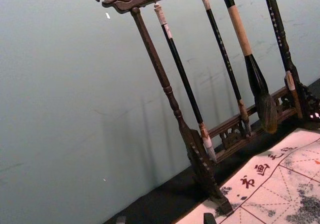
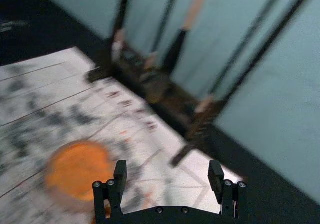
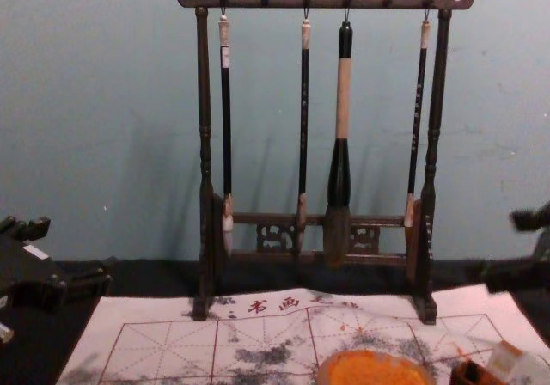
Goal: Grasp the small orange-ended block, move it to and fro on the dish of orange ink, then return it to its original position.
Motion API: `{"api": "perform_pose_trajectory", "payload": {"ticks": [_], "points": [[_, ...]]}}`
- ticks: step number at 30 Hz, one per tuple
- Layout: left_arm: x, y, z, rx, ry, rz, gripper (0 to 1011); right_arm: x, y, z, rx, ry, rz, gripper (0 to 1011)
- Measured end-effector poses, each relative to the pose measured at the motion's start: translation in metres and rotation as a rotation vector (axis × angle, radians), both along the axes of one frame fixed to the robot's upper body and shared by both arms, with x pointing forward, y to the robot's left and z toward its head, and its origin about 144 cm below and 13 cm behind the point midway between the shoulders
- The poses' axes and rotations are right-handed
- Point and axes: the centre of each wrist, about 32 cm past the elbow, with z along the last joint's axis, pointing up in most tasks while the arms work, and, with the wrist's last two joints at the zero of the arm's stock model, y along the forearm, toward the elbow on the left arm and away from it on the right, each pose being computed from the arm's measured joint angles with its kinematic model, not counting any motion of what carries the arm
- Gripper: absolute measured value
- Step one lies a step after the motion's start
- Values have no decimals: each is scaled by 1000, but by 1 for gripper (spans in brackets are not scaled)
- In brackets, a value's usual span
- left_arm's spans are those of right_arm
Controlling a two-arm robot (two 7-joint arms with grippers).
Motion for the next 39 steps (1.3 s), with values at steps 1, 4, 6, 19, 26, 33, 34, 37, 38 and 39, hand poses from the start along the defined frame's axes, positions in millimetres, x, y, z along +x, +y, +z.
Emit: {"api": "perform_pose_trajectory", "payload": {"ticks": [1,4,6,19,26,33,34,37,38,39], "points": [[0,0,0,0,0,0,1001,-6,1,-4,8,-45,-45,1002],[0,0,0,0,0,0,1001,-14,4,-10,16,-98,-111,1002],[0,0,0,0,0,0,1001,-24,7,-20,2,-153,-191,1002],[0,0,0,0,0,0,1001,-40,10,-47,-25,-170,-416,1002],[0,0,0,0,0,0,1001,-41,12,-55,-21,-156,-450,1002],[0,0,0,0,0,0,1001,-41,12,-54,-24,-159,-450,1002],[0,0,0,0,0,0,1001,-41,12,-54,-24,-159,-450,1002],[0,0,0,0,0,0,1001,-41,12,-54,-24,-160,-450,1002],[0,0,0,0,0,0,1001,-41,12,-54,-24,-160,-450,1002],[0,0,0,0,0,0,1001,-41,12,-54,-25,-160,-450,1002]]}}
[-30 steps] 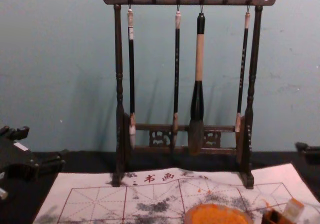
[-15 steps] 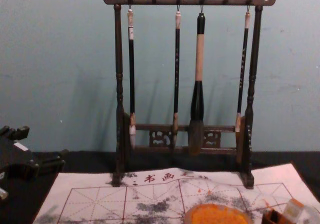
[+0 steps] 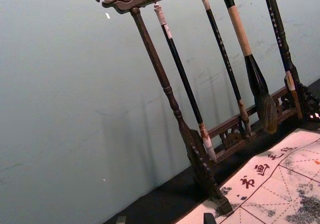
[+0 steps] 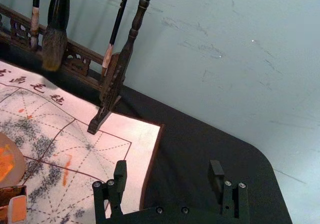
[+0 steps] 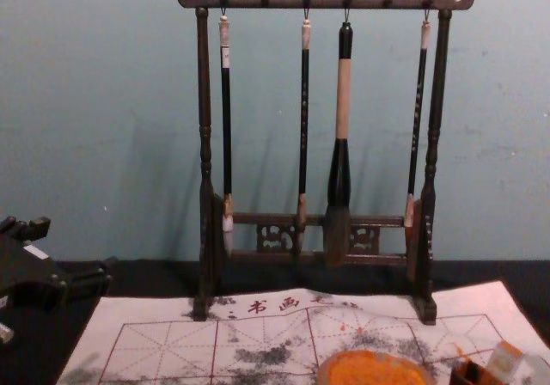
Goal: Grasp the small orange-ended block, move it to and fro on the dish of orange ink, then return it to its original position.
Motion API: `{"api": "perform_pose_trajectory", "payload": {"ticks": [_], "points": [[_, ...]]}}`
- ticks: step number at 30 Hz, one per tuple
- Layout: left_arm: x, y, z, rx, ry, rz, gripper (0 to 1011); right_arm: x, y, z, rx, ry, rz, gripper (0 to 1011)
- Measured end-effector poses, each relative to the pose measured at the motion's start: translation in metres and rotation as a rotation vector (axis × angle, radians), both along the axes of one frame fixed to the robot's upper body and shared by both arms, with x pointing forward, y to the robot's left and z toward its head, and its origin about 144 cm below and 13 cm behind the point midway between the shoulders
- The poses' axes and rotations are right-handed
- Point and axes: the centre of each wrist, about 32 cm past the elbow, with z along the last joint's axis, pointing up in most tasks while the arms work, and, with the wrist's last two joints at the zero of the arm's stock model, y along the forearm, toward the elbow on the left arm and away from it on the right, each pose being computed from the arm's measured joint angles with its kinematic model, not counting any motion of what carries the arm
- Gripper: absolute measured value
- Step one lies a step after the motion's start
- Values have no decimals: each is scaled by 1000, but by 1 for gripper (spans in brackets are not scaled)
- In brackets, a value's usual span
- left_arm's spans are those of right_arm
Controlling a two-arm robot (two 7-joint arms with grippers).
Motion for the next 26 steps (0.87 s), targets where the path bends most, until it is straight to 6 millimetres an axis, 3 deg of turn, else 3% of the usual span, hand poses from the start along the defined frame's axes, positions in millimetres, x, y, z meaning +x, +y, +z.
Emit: {"api": "perform_pose_trajectory", "payload": {"ticks": [26], "points": [[0,0,0,0,0,0,1001,0,0,0,-2,-3,0,1002]]}}
